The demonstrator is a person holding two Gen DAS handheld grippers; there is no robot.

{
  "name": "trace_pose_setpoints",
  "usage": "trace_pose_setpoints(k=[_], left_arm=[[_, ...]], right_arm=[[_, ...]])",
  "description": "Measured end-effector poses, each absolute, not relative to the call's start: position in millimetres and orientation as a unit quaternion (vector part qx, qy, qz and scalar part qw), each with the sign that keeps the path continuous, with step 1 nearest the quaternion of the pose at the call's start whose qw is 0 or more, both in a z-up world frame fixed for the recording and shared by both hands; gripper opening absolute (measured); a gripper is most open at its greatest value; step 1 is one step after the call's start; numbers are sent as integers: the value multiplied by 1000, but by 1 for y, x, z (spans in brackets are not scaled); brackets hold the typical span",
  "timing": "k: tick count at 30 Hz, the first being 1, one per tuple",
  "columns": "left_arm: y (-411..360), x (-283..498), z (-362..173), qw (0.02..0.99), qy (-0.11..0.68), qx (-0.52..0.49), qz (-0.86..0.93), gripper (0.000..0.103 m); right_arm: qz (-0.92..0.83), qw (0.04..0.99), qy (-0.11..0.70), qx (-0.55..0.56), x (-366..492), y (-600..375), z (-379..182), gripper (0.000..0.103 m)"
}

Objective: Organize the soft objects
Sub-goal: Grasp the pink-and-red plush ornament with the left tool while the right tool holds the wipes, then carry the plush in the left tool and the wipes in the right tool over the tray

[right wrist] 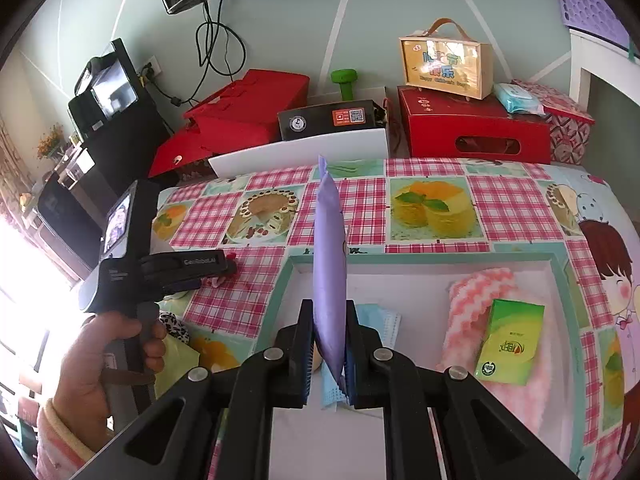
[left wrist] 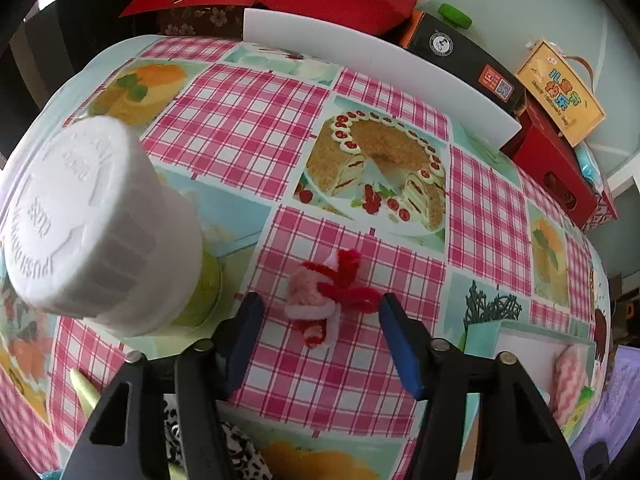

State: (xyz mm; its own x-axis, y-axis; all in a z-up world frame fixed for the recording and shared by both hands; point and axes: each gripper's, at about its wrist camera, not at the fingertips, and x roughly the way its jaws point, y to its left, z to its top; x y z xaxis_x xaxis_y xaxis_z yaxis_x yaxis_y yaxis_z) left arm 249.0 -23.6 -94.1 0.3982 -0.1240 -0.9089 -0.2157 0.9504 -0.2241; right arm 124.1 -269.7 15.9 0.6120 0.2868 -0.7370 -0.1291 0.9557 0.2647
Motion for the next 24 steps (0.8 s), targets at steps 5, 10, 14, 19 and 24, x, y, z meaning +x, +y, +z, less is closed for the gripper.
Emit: trace_pose_setpoints(k=[5, 10, 14, 19, 24], left_arm=[[-24, 250, -95, 822, 545, -164, 25, 37], [-20, 248, -97, 817, 550, -171, 27, 22], [-21, 245, -93, 817, 549, -171, 25, 21], [-24, 239, -76, 826, 536, -172, 14, 21], [-32, 227, -36, 852, 496, -166, -6, 21]], right_arm=[[116, 893, 426, 93, 123, -270, 16, 13], [114, 893, 425, 97, 124, -273, 16, 13], [111, 893, 424, 102, 123, -277, 16, 13], [100, 899, 411, 112, 120, -288, 23, 13], [82, 911, 386, 121, 111, -303, 38, 13]])
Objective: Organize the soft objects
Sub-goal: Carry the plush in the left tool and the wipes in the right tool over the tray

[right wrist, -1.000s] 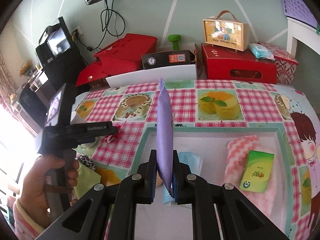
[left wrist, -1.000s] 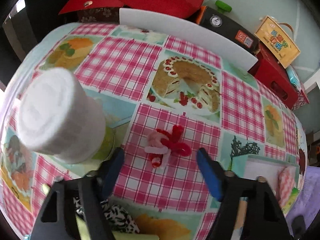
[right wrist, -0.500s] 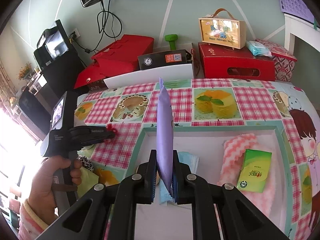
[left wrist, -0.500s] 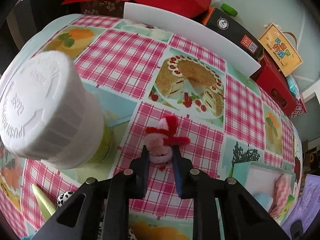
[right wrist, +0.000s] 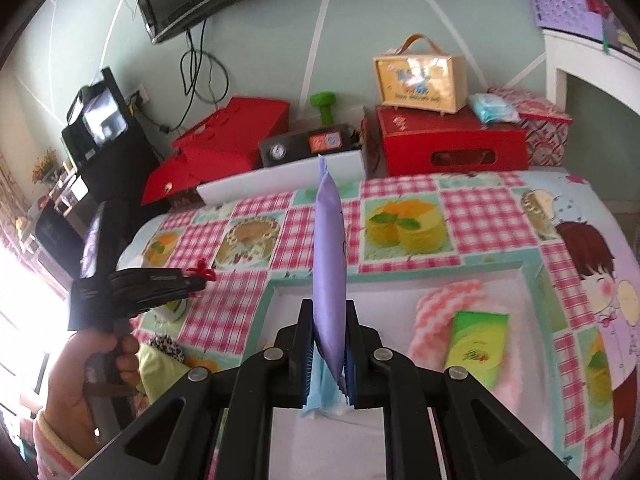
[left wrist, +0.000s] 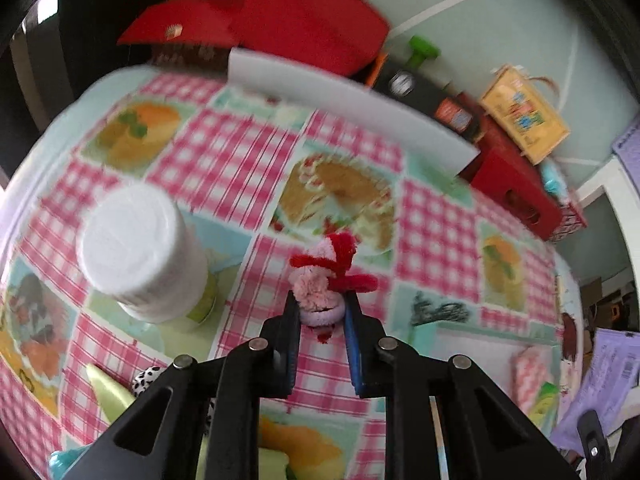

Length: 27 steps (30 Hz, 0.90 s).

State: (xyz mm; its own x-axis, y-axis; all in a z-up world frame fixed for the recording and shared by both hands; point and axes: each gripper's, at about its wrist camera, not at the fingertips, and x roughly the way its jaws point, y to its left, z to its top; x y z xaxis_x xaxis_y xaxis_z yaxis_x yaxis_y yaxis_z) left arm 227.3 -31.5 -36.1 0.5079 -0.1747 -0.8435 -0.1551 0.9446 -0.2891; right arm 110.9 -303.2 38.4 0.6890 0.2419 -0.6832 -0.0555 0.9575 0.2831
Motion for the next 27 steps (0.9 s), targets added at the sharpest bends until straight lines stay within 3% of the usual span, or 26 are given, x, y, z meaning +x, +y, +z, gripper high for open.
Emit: trace_pose_setpoints(k=[12, 27], left_arm=[[-85, 191, 30, 884, 443, -115, -95, 21], [-157, 181, 5, 859, 485, -48, -154, 21]], right_arm=[[10, 929, 345, 132, 87, -354, 67, 13], [-8, 908, 391, 152, 91, -379, 43, 13]])
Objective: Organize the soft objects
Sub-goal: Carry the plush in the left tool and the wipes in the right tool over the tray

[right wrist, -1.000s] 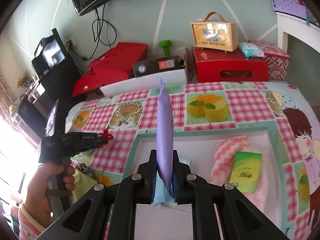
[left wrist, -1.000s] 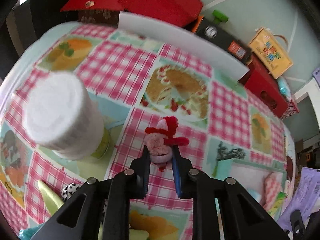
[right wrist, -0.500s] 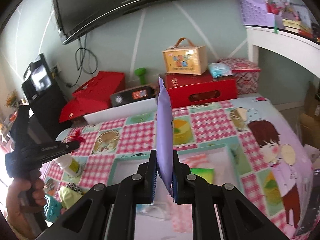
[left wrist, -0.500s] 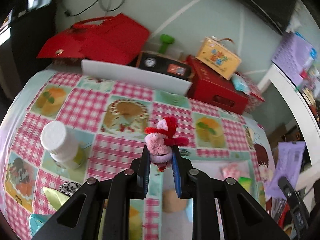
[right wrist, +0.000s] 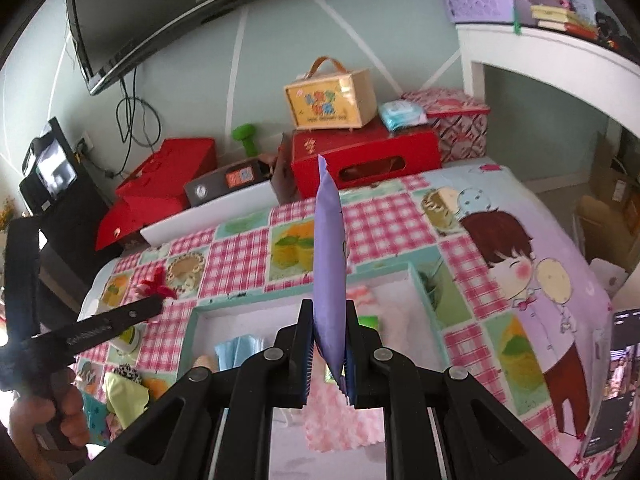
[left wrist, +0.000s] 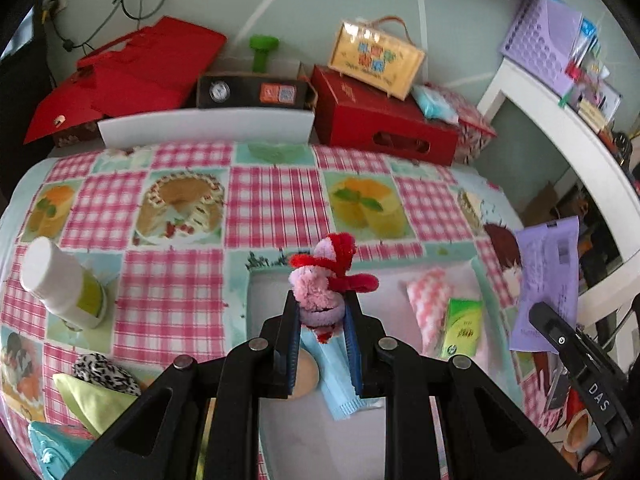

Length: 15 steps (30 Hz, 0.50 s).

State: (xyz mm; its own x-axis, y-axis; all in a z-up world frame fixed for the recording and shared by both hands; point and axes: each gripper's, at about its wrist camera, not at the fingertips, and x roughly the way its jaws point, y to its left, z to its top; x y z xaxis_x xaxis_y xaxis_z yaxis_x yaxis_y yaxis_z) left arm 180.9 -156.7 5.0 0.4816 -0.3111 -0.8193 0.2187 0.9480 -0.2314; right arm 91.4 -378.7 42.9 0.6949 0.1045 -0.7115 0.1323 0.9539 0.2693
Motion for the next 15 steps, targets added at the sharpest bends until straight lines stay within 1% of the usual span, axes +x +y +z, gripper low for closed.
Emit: trace_pose_setpoints(k=[8, 15], left_arm=[[-168, 189, -28, 841, 521, -30, -141, 21], [-168, 194, -46, 835, 535, -34, -122, 21]], right_arm=[[36, 884, 440, 158, 113, -355, 8, 13], [57, 860, 481, 164, 123, -344, -21, 14]])
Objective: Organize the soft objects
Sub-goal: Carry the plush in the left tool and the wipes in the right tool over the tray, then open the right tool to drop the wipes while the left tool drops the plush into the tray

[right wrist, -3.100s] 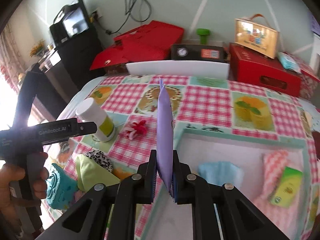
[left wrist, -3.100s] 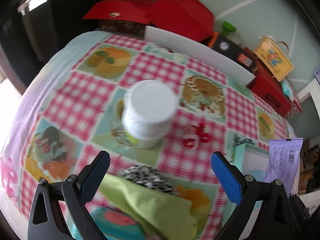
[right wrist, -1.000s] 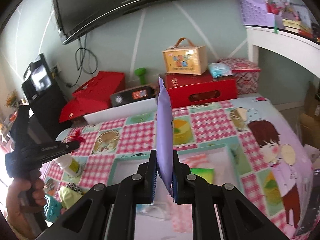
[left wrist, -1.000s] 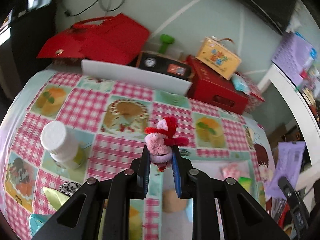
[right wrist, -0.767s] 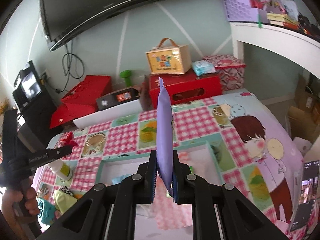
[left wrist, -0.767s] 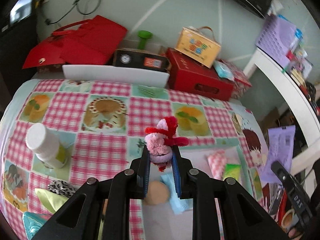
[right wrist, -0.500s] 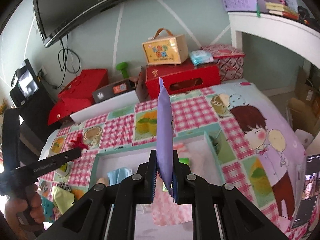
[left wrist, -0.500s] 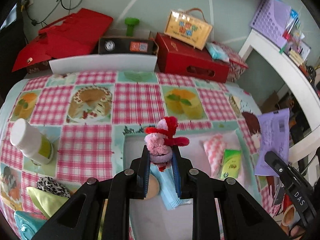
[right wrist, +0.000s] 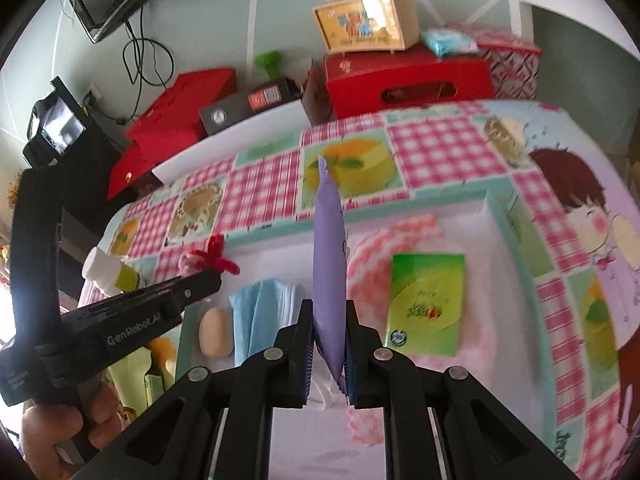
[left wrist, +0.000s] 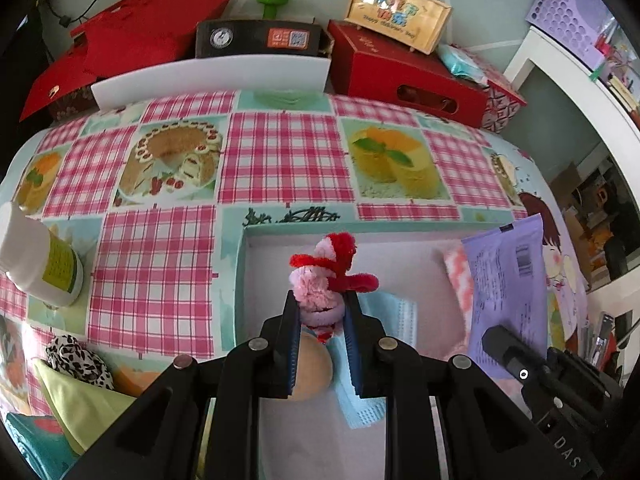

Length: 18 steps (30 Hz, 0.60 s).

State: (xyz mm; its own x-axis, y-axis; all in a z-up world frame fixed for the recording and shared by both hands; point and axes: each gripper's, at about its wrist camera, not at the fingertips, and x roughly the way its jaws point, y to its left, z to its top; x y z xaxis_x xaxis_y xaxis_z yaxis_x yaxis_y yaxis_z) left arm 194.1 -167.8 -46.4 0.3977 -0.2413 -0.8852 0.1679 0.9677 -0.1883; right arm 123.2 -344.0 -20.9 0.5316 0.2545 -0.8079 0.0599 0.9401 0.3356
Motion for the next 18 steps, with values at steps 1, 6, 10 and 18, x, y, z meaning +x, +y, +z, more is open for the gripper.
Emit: trace_pose_setpoints(k=[1, 6, 10, 18], left_arm=[[-168, 195, -48, 835, 536, -34, -120, 21], [-165, 198, -58, 831, 545, -34, -106, 21], [-163, 200, -67, 826, 555, -35, -99, 21], [-163, 201, -76, 818, 566, -37, -94, 21]], right_arm=[[59, 858, 483, 164, 124, -344, -23, 14], [70, 849, 498, 163, 127, -337, -32, 15], [73, 841, 513, 157, 131, -334, -41, 15], [65, 834, 526, 152, 134, -333, -51, 17]])
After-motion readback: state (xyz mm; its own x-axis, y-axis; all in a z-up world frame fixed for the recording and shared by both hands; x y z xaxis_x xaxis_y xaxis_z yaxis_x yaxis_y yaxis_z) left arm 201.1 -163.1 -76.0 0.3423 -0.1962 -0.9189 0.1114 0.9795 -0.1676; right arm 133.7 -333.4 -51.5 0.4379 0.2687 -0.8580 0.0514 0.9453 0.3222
